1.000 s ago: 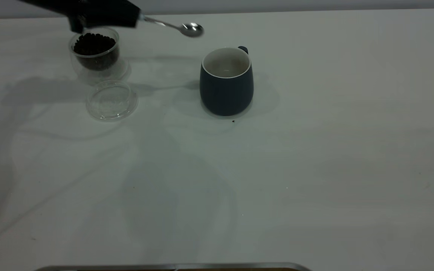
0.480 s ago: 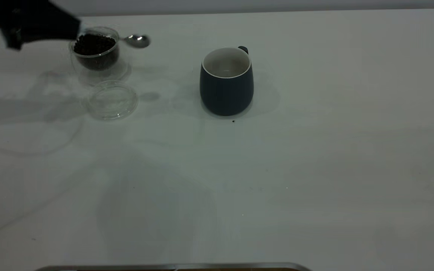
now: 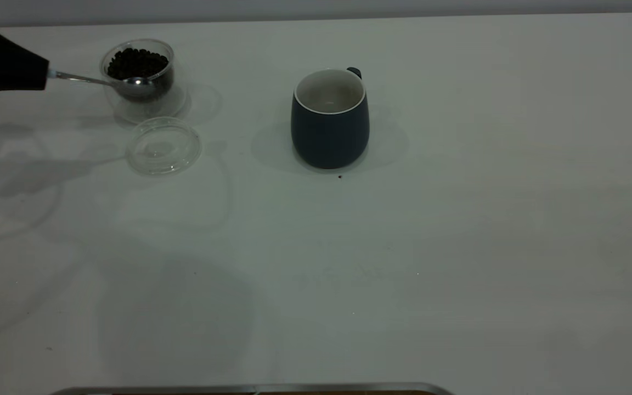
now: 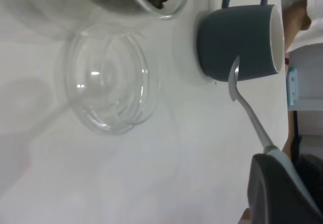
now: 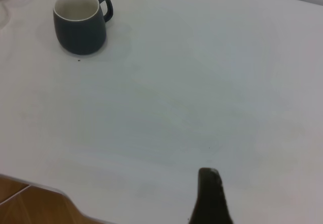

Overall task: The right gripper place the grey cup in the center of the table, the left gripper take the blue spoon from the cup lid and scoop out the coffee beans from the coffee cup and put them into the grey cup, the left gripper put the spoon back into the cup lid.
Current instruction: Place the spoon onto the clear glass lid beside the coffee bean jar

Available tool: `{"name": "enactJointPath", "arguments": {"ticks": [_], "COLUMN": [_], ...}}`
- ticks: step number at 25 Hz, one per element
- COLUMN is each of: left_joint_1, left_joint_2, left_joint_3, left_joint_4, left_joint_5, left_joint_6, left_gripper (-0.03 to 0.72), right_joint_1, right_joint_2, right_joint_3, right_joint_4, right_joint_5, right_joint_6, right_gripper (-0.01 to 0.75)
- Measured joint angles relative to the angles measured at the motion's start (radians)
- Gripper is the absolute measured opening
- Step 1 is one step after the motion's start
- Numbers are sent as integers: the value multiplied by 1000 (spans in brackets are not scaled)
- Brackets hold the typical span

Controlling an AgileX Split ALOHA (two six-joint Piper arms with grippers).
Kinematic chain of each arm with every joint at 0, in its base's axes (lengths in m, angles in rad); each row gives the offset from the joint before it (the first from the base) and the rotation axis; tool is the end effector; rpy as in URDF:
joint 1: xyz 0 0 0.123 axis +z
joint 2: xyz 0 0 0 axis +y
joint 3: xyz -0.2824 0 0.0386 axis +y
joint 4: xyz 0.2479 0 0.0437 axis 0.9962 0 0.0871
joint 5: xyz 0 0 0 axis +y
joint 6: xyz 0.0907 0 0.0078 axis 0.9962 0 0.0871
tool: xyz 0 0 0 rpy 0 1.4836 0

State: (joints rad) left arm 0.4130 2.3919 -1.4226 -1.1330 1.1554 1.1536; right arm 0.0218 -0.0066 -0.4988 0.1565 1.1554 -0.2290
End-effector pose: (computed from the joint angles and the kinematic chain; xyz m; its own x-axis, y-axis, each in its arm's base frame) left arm 0.4015 0.0935 0.0568 -0.9465 -0.1533 -0.2840 0.1350 0.6115 -0.7796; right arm -0.0108 0.0128 0.2702 -0.4989 -0.1739 -0.8490 -0.2278 0.9715 -0.0652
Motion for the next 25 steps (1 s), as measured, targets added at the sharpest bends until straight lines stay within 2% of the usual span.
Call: {"name": "enactJointPath", "arguments": {"ticks": [17,25], "left_joint_1": [11,11], "left_joint_2": [122,122], "left_joint_3": [1,1], "left_joint_4": [-13,-16], "left_joint_5": [-5,-89], "left_joint_6": [47,47], "left_gripper": [121,121], "right_joint_1": [0,0], "right_joint_2": [0,0], "right_joint_3": [0,0], "right_joint_4": [0,0], "right_joint_5": [0,0], "right_joint_6": [0,0], "right_gripper": [590,590]}}
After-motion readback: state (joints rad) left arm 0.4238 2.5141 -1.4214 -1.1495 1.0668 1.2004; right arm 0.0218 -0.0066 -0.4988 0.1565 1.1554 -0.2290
